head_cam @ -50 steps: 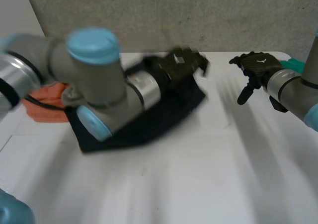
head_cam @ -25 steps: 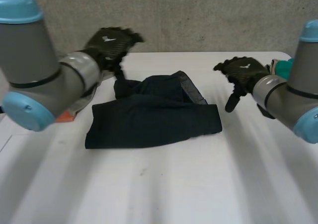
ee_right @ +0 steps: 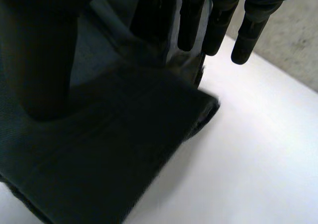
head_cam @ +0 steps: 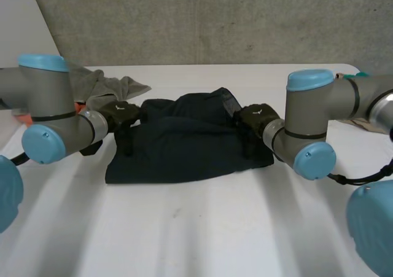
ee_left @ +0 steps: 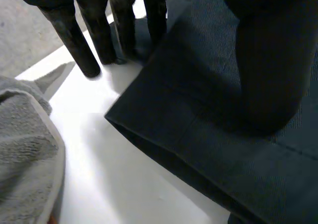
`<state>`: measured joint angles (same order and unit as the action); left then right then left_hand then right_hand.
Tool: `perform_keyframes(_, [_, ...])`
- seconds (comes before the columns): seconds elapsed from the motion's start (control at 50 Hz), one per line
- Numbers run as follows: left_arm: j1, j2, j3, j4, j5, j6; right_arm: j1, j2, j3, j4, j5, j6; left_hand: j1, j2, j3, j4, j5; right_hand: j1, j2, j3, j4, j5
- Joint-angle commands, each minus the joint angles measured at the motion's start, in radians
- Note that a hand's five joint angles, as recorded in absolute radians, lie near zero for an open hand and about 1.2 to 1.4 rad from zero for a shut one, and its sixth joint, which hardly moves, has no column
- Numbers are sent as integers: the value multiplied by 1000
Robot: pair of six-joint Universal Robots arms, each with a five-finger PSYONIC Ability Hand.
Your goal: Fold the laundry.
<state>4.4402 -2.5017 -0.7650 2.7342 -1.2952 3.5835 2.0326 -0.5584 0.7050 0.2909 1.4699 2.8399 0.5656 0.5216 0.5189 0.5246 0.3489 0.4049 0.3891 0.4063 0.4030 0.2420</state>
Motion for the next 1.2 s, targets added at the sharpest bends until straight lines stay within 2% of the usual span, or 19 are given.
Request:
perform_keyframes(0.02, [-9, -23, 41, -22, -21, 6, -6, 63, -82, 21, -3, 6, 815, 859, 862, 856, 857, 716, 731, 714, 718, 704])
perform_keyframes(0.04, [-9, -20, 47, -22, -24, 8, -8, 63, -88, 19, -3, 9, 831, 875, 877, 872, 873, 965, 981, 964, 967, 953])
perform_keyframes(0.1, [-13, 1, 91, -8, -36, 11, -8, 54, -131, -22, 1, 33, 831, 875, 877, 872, 873, 991, 1007, 990, 993, 980])
perform_keyframes(0.18, [-21, 44, 216, 68, -36, 0, 3, 23, -208, -174, 29, 50, 831, 875, 877, 872, 873, 991, 1007, 990, 993, 980])
perform_keyframes(0.26, [-28, 122, 338, 234, -46, -26, 32, -44, -240, -425, 99, 47, 831, 875, 877, 872, 873, 991, 1007, 990, 993, 980])
perform_keyframes(0.28, [-28, 154, 373, 337, -52, -47, 41, -76, -234, -553, 131, 39, 831, 875, 877, 872, 873, 991, 1007, 990, 993, 980])
perform_keyframes(0.32, [-28, 187, 394, 444, -64, -87, 52, -106, -219, -677, 162, 27, 831, 875, 877, 872, 873, 991, 1007, 990, 993, 980])
perform_keyframes(0.34, [-28, 219, 397, 538, -68, -135, 55, -138, -205, -793, 180, 7, 831, 875, 877, 872, 873, 991, 1007, 990, 993, 980])
perform_keyframes(0.42, [-18, 270, 397, 683, -84, -234, 69, -192, -173, -956, 179, -39, 831, 875, 877, 872, 873, 991, 1007, 990, 993, 980])
perform_keyframes(0.46, [-15, 273, 395, 684, -87, -255, 75, -201, -173, -960, 168, -43, 831, 875, 877, 872, 873, 991, 1007, 990, 993, 980])
perform_keyframes(0.56, [-21, 261, 342, 641, -93, -252, 93, -204, -159, -909, 159, -42, 831, 875, 877, 872, 873, 991, 1007, 990, 993, 980])
perform_keyframes(0.7, [-12, 303, 31, 624, -115, -227, 67, -212, -3, -779, 148, -45, 831, 875, 877, 872, 873, 991, 1007, 990, 993, 980])
perform_keyframes(0.8, [-10, 357, -282, 613, -47, -204, 38, -227, 207, -626, 100, -51, 831, 875, 877, 872, 873, 991, 1007, 990, 993, 980])
perform_keyframes(0.94, [8, 418, -546, 570, 46, -117, 1, -281, 439, -441, 20, -122, 831, 875, 877, 872, 873, 991, 1007, 990, 993, 980])
perform_keyframes(1.02, [19, 484, -663, 449, 79, -59, -25, -366, 546, -331, -3, -194, 831, 875, 877, 872, 873, 991, 1007, 990, 993, 980])
perform_keyframes(1.1, [18, 572, -746, 261, 141, 15, -46, -481, 657, -159, -16, -296, 831, 875, 877, 872, 873, 991, 1007, 990, 993, 980])
perform_keyframes(1.12, [16, 610, -773, 161, 167, 62, -54, -533, 697, -68, -23, -347, 831, 875, 877, 872, 873, 991, 1007, 990, 993, 980])
perform_keyframes(1.18, [10, 659, -809, -2, 191, 135, -72, -612, 766, 66, -30, -421, 831, 875, 877, 872, 873, 991, 1007, 990, 993, 980])
perform_keyframes(1.2, [4, 688, -827, -119, 191, 187, -84, -659, 819, 156, -42, -477, 831, 875, 877, 872, 873, 991, 1007, 990, 993, 980])
